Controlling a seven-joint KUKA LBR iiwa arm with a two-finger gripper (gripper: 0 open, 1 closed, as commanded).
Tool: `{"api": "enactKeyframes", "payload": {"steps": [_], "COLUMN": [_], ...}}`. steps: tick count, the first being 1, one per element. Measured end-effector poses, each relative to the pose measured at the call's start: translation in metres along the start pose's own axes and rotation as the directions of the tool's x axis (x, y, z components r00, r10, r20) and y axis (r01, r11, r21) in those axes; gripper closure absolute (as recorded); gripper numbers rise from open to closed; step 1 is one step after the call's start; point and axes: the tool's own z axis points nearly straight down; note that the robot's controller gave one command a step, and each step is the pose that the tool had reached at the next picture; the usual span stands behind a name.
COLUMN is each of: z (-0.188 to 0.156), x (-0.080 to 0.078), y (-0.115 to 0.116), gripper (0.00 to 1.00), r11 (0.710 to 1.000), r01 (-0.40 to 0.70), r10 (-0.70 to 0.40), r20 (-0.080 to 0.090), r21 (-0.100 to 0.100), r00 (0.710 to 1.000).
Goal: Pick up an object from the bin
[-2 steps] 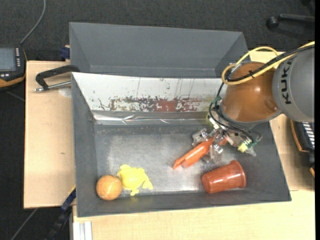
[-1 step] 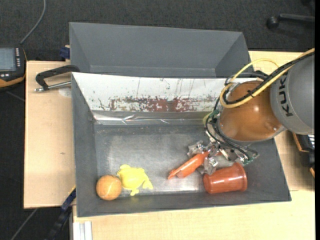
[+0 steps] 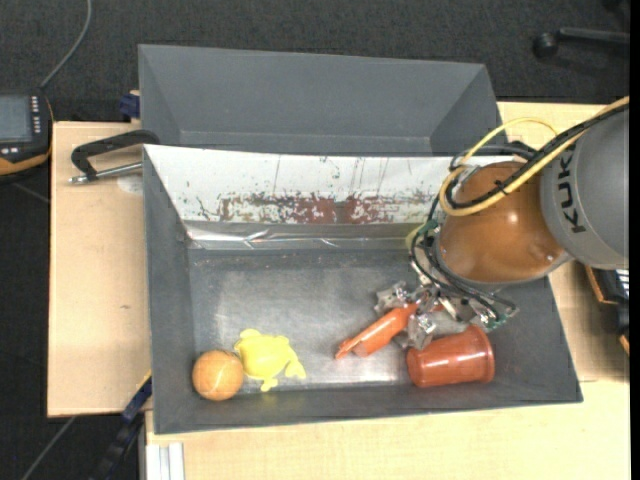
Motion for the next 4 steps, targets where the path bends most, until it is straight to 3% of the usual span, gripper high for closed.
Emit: {"api": "enactKeyframes", "payload": {"steps": [1,2,3,4], "z": [-0.048,-0.069,-0.091,-0.114], "x": [0.001,-0.004,0.003,-0.001], "y": [0.002,-0.009,0.000,-0.001], "gripper": [1.00,1.00,1.00,1.00], "r11": [1.000,1.000,1.000,1.000], "r01": [0.006,-0.003,0.009,0.011], "r10": [-0.006,0.003,-0.009,-0.011], "r20": [-0.018,0.001,-0.018,-0.007], "r21": [-0.011,0.002,-0.014,-0.005], "r00": [1.000,1.000,1.000,1.000]}}
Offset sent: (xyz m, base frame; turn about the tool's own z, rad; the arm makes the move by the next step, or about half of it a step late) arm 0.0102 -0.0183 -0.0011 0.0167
